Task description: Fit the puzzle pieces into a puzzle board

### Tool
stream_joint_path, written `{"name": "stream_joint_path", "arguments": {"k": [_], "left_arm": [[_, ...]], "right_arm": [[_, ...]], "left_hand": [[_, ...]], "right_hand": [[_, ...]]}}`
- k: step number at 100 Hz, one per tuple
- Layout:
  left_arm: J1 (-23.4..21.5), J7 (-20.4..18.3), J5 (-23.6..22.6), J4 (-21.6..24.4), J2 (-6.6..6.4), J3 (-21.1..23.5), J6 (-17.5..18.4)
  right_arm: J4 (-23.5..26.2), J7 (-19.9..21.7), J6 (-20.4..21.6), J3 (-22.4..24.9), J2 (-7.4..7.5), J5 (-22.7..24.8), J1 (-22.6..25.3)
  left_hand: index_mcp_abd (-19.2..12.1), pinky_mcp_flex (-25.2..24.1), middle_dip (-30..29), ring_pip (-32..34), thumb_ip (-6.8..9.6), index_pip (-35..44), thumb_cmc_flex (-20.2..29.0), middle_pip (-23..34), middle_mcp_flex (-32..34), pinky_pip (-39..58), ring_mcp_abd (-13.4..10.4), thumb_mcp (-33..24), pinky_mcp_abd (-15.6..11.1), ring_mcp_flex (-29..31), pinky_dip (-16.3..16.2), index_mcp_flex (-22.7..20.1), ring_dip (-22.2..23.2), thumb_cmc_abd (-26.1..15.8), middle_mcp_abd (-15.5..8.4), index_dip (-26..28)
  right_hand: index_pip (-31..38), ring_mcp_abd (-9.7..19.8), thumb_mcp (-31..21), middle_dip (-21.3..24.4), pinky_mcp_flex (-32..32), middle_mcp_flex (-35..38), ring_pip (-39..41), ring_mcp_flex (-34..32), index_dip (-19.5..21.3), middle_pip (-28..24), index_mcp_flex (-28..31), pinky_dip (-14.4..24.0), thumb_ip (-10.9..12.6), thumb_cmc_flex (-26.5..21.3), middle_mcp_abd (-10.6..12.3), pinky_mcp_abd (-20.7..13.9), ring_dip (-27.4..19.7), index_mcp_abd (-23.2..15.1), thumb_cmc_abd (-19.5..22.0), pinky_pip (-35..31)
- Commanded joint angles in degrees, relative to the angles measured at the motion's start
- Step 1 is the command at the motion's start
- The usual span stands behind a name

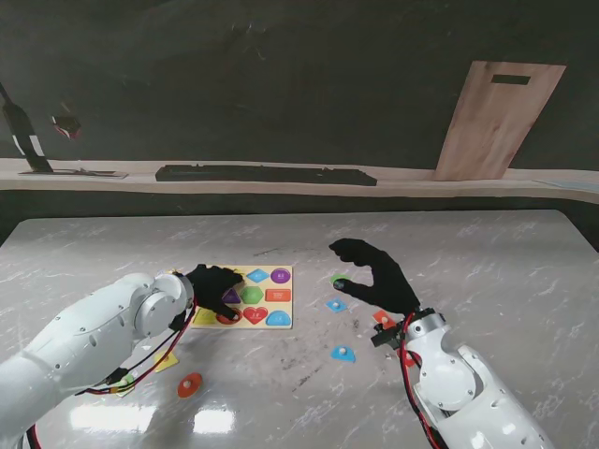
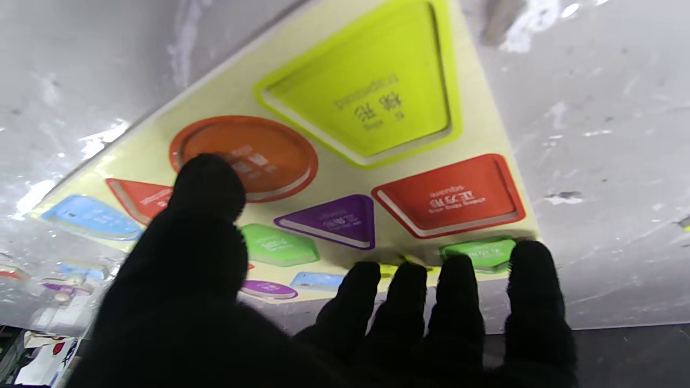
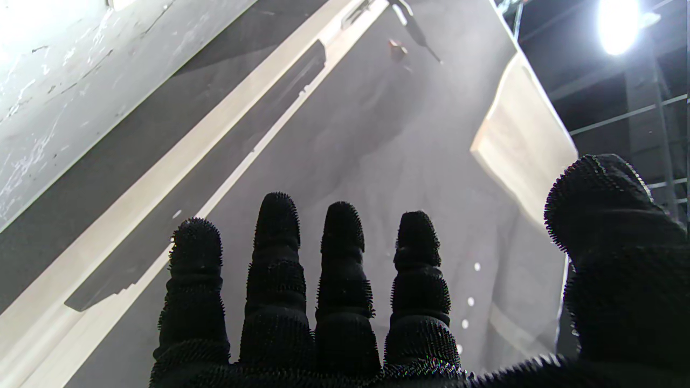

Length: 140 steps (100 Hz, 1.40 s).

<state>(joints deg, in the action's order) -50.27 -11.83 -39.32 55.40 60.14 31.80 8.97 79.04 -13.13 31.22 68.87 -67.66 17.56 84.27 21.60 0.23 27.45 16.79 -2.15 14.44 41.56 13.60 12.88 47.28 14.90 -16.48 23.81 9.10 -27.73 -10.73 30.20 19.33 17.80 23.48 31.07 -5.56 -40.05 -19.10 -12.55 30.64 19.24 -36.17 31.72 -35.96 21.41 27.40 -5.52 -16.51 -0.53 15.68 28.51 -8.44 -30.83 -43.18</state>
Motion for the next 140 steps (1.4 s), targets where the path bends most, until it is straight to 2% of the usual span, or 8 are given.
{"name": "stream_joint_path", "arguments": {"k": [1, 30, 59, 84, 96, 101, 121, 140], "left_arm": [[-2.1, -2.0, 0.0, 0.2, 0.38, -1.3, 1.1], [-3.2, -4.0, 4.9, 2.6, 1.09, -2.8, 2.1], [-4.3, -8.7, 5.8, 7.6, -0.17, -2.6, 2.4], [-7.6, -11.2, 5.3, 12.0, -1.1, 1.6, 0.3], [-9.7, -11.7, 5.8, 13.8, -1.13, 4.3, -0.8], [-10.5, -11.5, 6.7, 14.4, -0.93, 5.3, -1.8], [-12.4, -11.9, 7.1, 16.6, -1.0, 7.7, -2.7], [-14.6, -12.1, 6.5, 18.9, -1.19, 10.0, -3.6]], "right_arm": [[0.3, -0.1, 0.1, -0.1, -0.39, 0.0, 0.3], [0.7, 0.1, -0.4, -0.1, -0.39, -0.4, 0.5], [1.4, 2.2, -3.3, -0.8, 0.39, 1.2, 0.3], [2.9, 3.8, -13.5, -2.3, 2.48, 14.0, -0.4], [4.4, 14.0, -16.5, -2.6, 4.87, 16.9, -1.6], [4.9, 15.8, -17.6, -3.0, 5.44, 18.6, -1.9], [3.7, 12.8, -20.4, -6.4, 6.04, 28.3, -3.2], [0.9, 6.8, -22.0, -10.5, 6.01, 33.9, -4.4]], "left_hand": [[-7.3, 0.2, 8.1, 7.9, 0.81, 11.9, 0.6, 12.1, 7.4, 3.1, -1.5, 0.0, -7.9, 4.8, -1.7, -2.0, 4.7, -0.3, -2.6, 6.5], [-6.9, 1.0, 13.2, 12.4, 0.73, 10.4, 1.7, 15.1, 10.5, 6.9, -0.6, 1.4, -7.0, 6.8, -2.0, -2.9, 9.1, -2.9, -1.9, 4.1], [-6.5, 1.2, 13.8, 12.9, 1.26, 9.9, 5.6, 14.7, 11.0, 8.8, 0.0, 10.5, -6.4, 7.0, -1.6, -3.8, 9.5, -7.8, -1.1, 1.9], [-6.2, 1.2, 13.5, 13.1, 1.27, 8.8, 6.5, 14.3, 11.7, 9.3, 0.5, 11.6, -6.2, 7.2, -1.7, -5.2, 9.5, -10.1, -0.5, 1.0], [-6.4, 1.3, 13.0, 13.2, 1.3, 7.4, 7.6, 13.9, 12.1, 9.7, 0.6, 12.9, -6.1, 7.4, -1.7, -6.5, 9.5, -11.0, -0.4, 0.0], [-6.4, 1.1, 12.9, 13.1, 1.34, 7.2, 8.0, 13.9, 12.1, 9.7, 0.8, 13.2, -6.0, 7.3, -1.7, -6.9, 9.4, -11.2, -0.2, -0.2], [-6.4, 1.1, 12.5, 13.1, 1.35, 7.1, 8.4, 13.6, 12.7, 10.0, 1.1, 14.0, -5.8, 7.6, -1.8, -7.7, 9.3, -12.2, 0.1, -0.4], [-6.2, 1.4, 12.2, 13.3, 1.33, 6.4, 8.7, 13.5, 13.2, 10.6, 1.5, 14.9, -5.5, 7.9, -2.0, -8.8, 9.3, -13.2, 0.5, -1.0]], "right_hand": [[0.5, 0.0, 0.9, -0.1, -0.1, 1.3, 0.6, -1.1, 0.0, 0.3, 1.5, 0.7, 1.7, 0.8, 0.7, 0.3, 0.7, -0.8, 1.1, -0.9], [0.7, -0.2, 1.9, -0.1, -0.4, 2.4, 0.9, -1.6, 0.0, 0.2, 2.6, 0.7, 2.0, 0.8, 0.3, 0.6, 0.9, -0.9, 3.5, -1.4], [1.2, -0.4, 2.2, -0.4, -0.1, 4.0, 1.0, -1.5, 0.0, -0.3, 4.5, 0.4, 2.1, -1.4, 0.0, 0.4, 0.9, -0.9, 1.4, -1.4], [0.2, -0.6, 1.1, 0.7, 3.2, 0.5, -2.4, 2.6, -0.3, 2.5, 5.1, -2.2, 1.9, -2.1, -0.5, -0.8, -0.9, -0.5, -2.9, 3.3], [-3.0, -0.2, 0.3, 1.9, 6.2, -4.6, -6.7, 7.5, -1.2, 5.5, 1.3, -4.0, 1.6, -1.5, -0.5, -2.5, -3.4, 1.9, -4.1, 6.8], [-3.8, 0.0, 0.3, 2.1, 7.4, -6.8, -8.0, 9.5, -1.3, 6.1, -0.4, -4.4, 1.7, -1.7, -0.4, -3.2, -4.1, 2.7, -4.7, 7.9], [-3.6, 0.0, -0.4, 2.4, 7.5, -9.2, -9.7, 11.2, -0.6, 6.5, -0.5, -4.8, 1.8, -2.4, -0.5, -2.7, -5.4, 1.2, -6.9, 9.3], [-0.6, -0.1, -0.4, 1.7, 7.9, -10.4, -9.1, 12.1, 1.1, 4.3, 1.8, -4.5, 1.8, -2.8, -0.8, -1.9, -6.2, 0.1, -6.8, 8.7]]}}
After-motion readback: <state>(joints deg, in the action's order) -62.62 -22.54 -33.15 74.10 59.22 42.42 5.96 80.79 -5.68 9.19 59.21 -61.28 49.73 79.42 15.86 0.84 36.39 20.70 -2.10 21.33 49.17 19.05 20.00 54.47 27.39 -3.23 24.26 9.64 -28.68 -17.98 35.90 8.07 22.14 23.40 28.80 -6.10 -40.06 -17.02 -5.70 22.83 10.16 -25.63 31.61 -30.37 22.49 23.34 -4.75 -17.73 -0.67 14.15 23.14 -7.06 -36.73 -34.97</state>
